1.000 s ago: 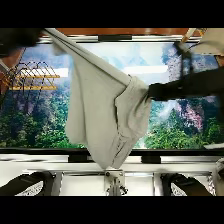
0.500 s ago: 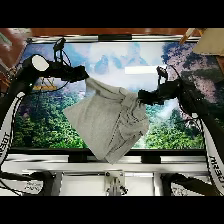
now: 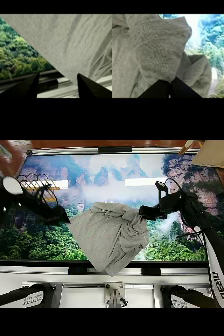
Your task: Fold the shirts.
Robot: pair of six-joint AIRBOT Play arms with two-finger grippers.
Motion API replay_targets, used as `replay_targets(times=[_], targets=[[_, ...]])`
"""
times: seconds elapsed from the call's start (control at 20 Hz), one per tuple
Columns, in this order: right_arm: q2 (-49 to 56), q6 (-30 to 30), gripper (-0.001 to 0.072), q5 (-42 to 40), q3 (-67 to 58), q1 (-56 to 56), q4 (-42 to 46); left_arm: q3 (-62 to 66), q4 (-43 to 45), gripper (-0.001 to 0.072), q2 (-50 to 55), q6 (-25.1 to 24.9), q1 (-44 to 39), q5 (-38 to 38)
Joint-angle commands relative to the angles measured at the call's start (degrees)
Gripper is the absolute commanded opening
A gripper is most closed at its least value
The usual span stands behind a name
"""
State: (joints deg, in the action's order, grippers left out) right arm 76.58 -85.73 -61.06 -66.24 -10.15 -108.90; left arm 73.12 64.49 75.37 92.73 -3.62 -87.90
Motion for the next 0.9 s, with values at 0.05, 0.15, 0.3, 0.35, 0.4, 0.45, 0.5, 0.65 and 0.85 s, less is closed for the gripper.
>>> replay_targets(times=[0.05,0.15,0.3,0.35,0.4,0.45,0.5,0.65,0.85], targets=[[-0.2,-0.5,0.0059,-0.6,0.0,0.0,1.5,-28.5,-11.3,0.0720,-10.4,-1.3,-3.1,12.5],[-0.2,-1.3,0.0059,-0.5,0.0,0.0,1.5,-35.7,-17.1,0.0720,-11.0,-2.4,-3.7,18.0],[-0.2,-2.0,0.0060,-0.2,0.0,0.0,1.6,-41.3,-18.5,0.0720,-10.5,-3.0,-4.8,24.2],[-0.3,-2.1,0.0060,0.4,0.0,0.0,1.6,-42.2,-19.0,0.0720,-10.5,-3.1,-5.0,26.3],[-0.3,-2.1,0.0059,1.0,0.0,0.0,1.5,-42.7,-20.3,0.0720,-10.4,-3.1,-5.4,28.0],[-0.2,-2.1,0.0059,1.7,0.0,0.0,1.5,-42.7,-20.8,0.0720,-10.3,-3.1,-6.2,29.2],[-0.3,-2.1,0.0060,2.3,0.0,0.0,1.5,-42.7,-20.8,0.0720,-10.0,-3.1,-7.2,30.8],[-0.3,-3.0,0.0060,2.5,0.0,0.0,1.5,-42.7,-22.6,0.0718,-7.3,-2.3,-8.8,34.8],[-0.3,-3.3,0.0060,2.6,0.0,0.0,1.5,-42.7,-29.0,0.0686,-4.7,-4.6,-12.3,40.4]])
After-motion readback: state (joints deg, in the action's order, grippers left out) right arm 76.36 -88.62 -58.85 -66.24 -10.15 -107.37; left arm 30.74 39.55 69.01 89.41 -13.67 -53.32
